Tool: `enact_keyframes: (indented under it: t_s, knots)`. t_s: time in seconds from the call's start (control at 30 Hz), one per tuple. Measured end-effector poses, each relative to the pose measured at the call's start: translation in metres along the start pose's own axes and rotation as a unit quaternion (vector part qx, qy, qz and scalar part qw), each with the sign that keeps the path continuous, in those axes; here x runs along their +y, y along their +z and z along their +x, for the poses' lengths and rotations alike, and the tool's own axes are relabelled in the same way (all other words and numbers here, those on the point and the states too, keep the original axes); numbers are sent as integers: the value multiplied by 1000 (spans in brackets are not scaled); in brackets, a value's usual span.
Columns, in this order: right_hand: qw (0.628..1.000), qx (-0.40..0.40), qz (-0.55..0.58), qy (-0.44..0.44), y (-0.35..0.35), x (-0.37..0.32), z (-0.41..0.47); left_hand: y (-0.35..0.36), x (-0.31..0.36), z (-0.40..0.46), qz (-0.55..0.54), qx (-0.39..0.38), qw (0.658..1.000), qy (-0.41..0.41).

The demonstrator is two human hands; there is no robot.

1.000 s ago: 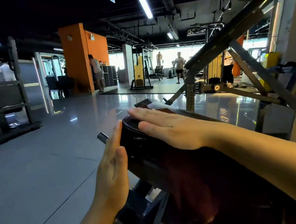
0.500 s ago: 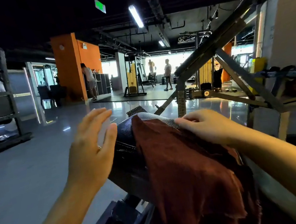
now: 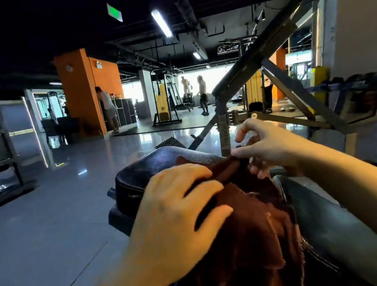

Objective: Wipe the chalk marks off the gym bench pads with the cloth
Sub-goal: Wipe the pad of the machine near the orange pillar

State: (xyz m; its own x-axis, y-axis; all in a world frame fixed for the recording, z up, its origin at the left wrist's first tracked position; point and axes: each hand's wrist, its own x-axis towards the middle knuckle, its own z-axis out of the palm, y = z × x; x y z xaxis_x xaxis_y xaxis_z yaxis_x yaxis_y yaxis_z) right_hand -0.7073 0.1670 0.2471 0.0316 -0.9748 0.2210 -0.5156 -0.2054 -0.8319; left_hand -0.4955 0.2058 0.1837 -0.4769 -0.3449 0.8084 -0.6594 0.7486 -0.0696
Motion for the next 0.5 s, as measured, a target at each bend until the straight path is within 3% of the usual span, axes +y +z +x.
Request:
enact_keyframes:
  t_s: [0.07,0.13,0.27,0.4,0.5]
  knots:
    - [1000,1,7,18,2,5,-1,17,16,-3,22,-53,996,72]
    - [998,-5,51,36,3,9,-1,26,23,-3,11,-71,994,78]
    - [991,-39,122,47,3,16,3,22,26,-2,-60,-10,997,45]
    - [991,-22,124,52,3,20,5,18,47,4,-126,15,992,4]
    - [998,37,44,32,-5,27,8,25,55,10,-137,-41,986,88]
